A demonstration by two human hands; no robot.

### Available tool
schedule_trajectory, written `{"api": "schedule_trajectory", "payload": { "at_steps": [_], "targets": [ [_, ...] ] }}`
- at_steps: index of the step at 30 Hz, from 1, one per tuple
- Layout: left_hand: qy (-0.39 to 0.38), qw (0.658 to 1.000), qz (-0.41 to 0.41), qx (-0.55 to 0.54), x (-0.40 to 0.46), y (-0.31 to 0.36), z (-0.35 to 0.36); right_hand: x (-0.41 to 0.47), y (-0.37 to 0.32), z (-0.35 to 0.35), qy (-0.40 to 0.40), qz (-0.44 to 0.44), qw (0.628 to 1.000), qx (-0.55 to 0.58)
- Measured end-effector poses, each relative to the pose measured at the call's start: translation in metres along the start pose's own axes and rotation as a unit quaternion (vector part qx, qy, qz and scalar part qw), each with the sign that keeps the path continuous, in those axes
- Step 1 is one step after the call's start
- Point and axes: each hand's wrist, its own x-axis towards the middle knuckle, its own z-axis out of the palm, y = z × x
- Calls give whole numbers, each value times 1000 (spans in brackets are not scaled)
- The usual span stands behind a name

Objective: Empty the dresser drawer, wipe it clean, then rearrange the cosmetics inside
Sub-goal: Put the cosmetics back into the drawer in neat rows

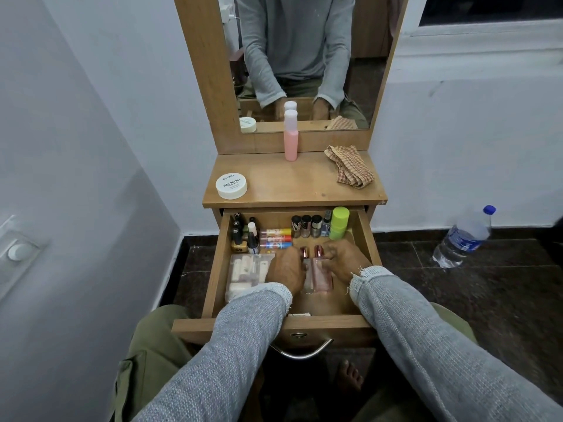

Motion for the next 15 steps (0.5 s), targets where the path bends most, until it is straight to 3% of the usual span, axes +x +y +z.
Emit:
{"api": "schedule_trajectory", "payload": {
  "at_steps": [7, 12, 15],
  "targets": [
    [9, 998, 45, 49, -8, -5, -2, -11, 4, 2, 68, -98, 981, -150],
    [3, 978, 158, 134, -17, -18, -8, -20, 6, 7, -47, -54, 960, -271],
    [-27, 967, 180, 177, -17, -19, -7, 3, 18, 23, -92, -29, 952, -292]
  ]
}}
